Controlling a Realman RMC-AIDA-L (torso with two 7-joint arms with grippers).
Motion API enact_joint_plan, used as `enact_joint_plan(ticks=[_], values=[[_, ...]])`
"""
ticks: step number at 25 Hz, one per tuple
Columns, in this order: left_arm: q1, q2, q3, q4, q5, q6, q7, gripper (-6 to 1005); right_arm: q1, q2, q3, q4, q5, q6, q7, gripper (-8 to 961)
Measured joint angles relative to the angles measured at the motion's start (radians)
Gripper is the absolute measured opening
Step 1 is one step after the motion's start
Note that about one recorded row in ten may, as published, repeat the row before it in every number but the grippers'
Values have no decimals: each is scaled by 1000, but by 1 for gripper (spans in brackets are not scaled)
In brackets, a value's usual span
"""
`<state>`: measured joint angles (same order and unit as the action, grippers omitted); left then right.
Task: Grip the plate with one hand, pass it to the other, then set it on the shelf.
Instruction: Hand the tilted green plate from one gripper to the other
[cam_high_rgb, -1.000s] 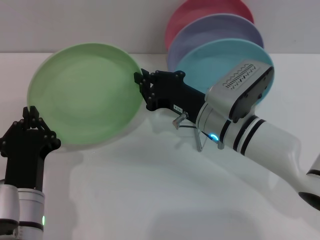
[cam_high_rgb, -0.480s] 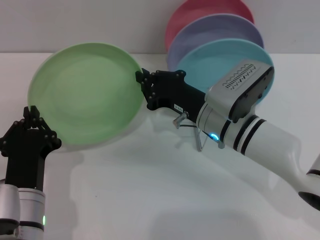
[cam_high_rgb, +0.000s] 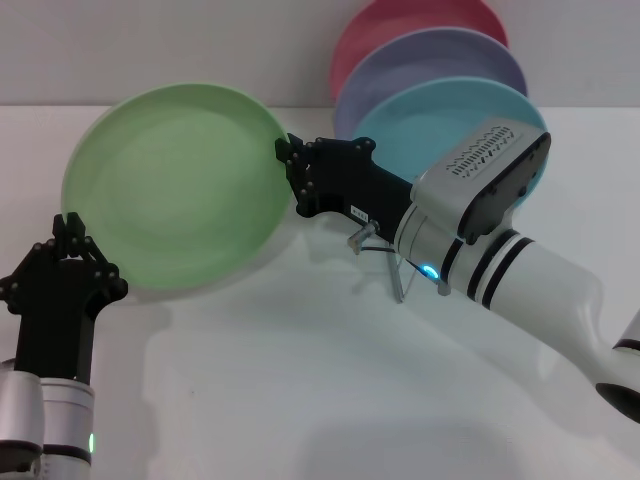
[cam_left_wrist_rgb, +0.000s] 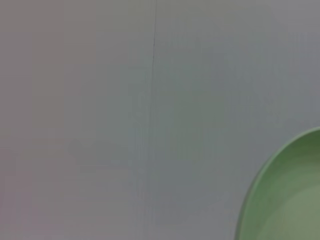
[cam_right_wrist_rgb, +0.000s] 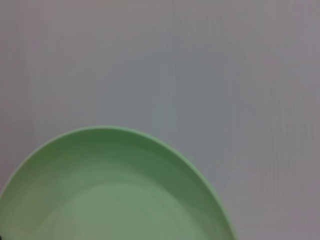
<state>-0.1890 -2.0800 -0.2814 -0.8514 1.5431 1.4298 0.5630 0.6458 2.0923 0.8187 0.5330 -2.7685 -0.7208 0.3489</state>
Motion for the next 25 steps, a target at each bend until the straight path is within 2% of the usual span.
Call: enact_joint_plan(ticks=[21,25], values=[[0,7,13,11,11,-26,-14,86,-7,0,8,-6,1,-8,-3,17],[0,8,13,17,11,-26,-15,228,-7,0,9,-7,1,-8,-4,17]])
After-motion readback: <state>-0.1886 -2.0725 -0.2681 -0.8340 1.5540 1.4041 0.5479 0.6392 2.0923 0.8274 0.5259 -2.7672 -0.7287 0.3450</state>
